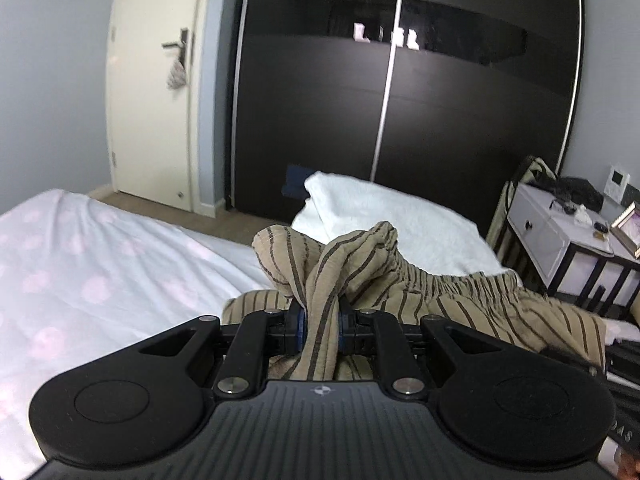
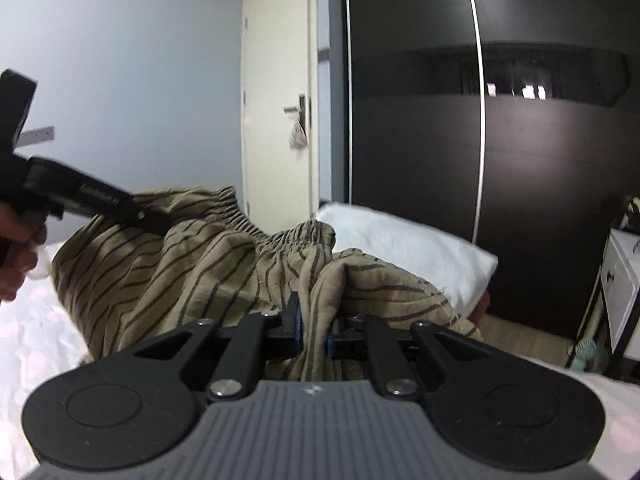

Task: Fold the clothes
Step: 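Carry the held trousers with both tools toward the white pillow, then lower the trousers onto the bed beside the pillow and open both tools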

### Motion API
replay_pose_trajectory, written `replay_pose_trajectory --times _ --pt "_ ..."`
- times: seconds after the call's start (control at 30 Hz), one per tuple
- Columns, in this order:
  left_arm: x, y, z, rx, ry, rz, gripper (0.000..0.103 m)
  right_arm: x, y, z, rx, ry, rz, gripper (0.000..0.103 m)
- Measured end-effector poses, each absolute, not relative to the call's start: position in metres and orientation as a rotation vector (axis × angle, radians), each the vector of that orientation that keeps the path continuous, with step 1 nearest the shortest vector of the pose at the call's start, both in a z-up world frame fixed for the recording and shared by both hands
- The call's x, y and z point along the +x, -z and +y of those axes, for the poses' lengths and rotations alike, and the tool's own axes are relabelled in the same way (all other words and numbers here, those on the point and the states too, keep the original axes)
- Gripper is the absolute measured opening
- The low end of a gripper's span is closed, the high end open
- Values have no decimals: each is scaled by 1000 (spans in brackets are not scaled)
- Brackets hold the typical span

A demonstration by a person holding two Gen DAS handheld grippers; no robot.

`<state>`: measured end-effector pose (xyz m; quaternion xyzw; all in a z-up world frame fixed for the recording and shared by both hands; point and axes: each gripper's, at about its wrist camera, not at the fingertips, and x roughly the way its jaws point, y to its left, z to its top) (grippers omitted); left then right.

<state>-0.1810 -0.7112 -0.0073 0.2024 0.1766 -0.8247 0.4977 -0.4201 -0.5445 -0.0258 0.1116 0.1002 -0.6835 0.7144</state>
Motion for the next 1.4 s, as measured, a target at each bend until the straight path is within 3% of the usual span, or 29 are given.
replay_pose_trajectory --times 0.23,0.37,0.43,0.53,0.57,0.6,0.93,1.17,1.27,1.4 --pt "-182 51 -749 610 1997 503 13 -421 60 -581 339 1512 317 14" --pt "-182 58 -747 634 1964 528 22 -424 80 -582 425 1496 327 19" --pt "-180 52 -744 631 1947 519 29 -428 81 -581 432 1484 318 28" --pt "-175 35 -733 613 1921 490 45 -439 74 -575 445 1456 291 51" --pt "-172 29 -727 605 1912 476 46 -445 75 -573 466 1440 273 66" --pt "-169 23 -721 596 1903 465 46 -454 74 -574 500 1426 256 75" --pt "-150 -10 -658 569 1800 456 48 -547 55 -599 902 1335 -109 73" --pt "-151 -13 -635 576 1793 458 48 -560 36 -582 782 1506 17 71" --pt "-155 -10 -636 586 1799 461 44 -536 21 -565 619 1452 87 52" --pt "-165 -5 -648 575 1836 465 39 -492 8 -557 465 1323 159 48"
